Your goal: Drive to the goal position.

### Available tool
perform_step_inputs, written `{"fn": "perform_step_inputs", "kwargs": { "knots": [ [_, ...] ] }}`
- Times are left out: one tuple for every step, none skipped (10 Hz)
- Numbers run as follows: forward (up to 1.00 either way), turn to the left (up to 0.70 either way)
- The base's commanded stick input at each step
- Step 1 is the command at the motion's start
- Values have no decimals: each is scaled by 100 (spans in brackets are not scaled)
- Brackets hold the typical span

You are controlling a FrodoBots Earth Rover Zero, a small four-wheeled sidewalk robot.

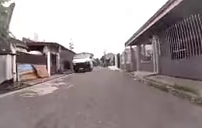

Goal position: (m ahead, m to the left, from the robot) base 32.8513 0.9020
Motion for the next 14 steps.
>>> {"fn": "perform_step_inputs", "kwargs": {
  "knots": [
    [100, 0],
    [100, 0],
    [100, 0],
    [100, 0],
    [100, -11],
    [100, -31],
    [100, -40],
    [100, -21],
    [100, 0],
    [100, 0],
    [100, 0],
    [100, 0],
    [100, 0],
    [100, 0]
  ]
}}
